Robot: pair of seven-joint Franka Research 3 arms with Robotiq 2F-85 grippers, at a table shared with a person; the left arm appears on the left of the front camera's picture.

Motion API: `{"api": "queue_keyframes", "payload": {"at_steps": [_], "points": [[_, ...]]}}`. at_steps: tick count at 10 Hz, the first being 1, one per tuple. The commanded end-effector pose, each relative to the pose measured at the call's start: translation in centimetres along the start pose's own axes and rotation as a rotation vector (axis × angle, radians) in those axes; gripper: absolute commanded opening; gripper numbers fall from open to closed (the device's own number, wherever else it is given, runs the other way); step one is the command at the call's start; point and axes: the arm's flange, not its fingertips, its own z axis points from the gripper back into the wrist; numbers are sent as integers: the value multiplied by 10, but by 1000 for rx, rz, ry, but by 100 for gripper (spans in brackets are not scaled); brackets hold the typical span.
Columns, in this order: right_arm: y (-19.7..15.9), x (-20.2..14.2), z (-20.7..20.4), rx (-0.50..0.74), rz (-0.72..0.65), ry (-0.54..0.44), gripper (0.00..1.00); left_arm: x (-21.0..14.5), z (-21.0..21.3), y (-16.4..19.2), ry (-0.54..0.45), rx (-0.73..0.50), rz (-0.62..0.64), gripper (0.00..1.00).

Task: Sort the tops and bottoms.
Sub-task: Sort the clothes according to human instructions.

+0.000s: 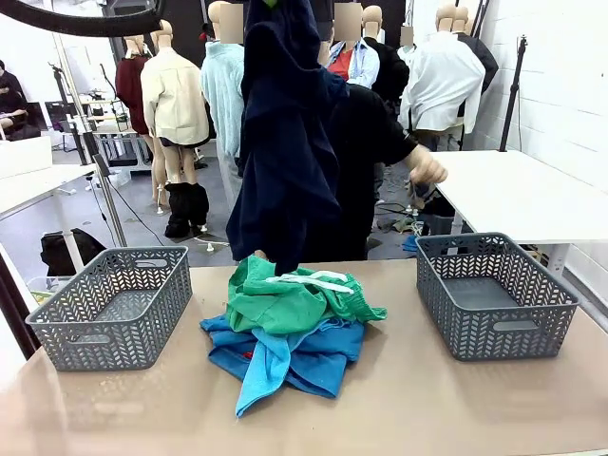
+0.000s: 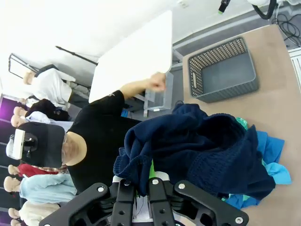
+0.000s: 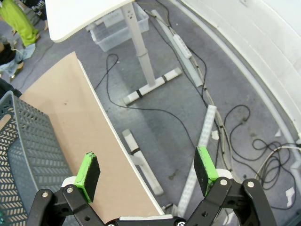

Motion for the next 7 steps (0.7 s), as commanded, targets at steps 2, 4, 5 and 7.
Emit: {"api": "queue_keyframes", "payload": {"at_steps": [2,4,5,7], "points": [[1,0,1,-4,6,6,100,4,8,2,0,19,-8,0],[1,0,1,-4,6,6,100,4,8,2,0,19,-8,0],[1,0,1,-4,6,6,100,4,8,2,0,19,-8,0],[1,0,1,-4,6,6,100,4,8,2,0,19,-8,0]]}}
